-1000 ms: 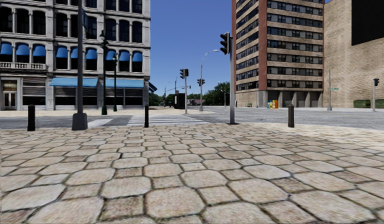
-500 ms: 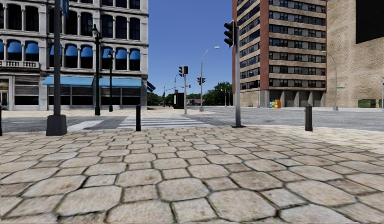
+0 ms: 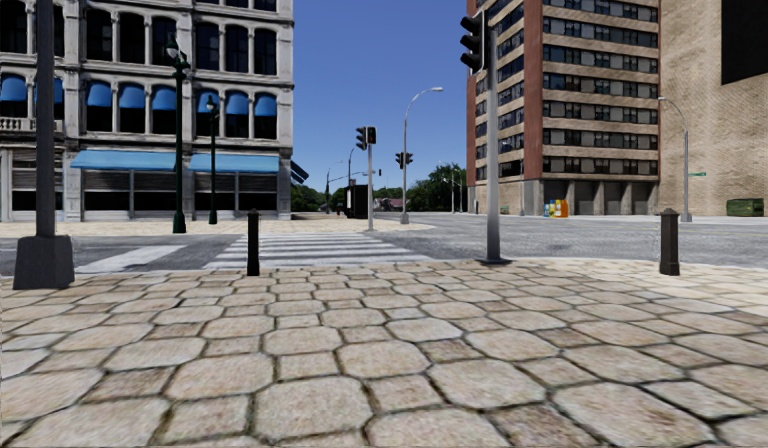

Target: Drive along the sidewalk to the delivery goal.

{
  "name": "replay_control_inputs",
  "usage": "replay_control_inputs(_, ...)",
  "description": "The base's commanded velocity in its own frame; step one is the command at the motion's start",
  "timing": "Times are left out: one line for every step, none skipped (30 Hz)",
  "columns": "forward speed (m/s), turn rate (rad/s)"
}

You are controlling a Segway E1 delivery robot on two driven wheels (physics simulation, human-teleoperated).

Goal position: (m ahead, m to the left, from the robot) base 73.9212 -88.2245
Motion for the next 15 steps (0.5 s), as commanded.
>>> replay_control_inputs(2.0, 0.0)
replay_control_inputs(2.0, 0.0)
replay_control_inputs(2.0, 0.0)
replay_control_inputs(2.0, 0.0)
replay_control_inputs(2.0, 0.0)
replay_control_inputs(2.0, 0.0)
replay_control_inputs(2.0, 0.0)
replay_control_inputs(2.0, 0.0)
replay_control_inputs(2.0, 0.0)
replay_control_inputs(2.0, 0.0)
replay_control_inputs(2.0, 0.0)
replay_control_inputs(2.0, 0.0)
replay_control_inputs(2.0, 0.0)
replay_control_inputs(2.0, 0.0)
replay_control_inputs(2.0, 0.0)
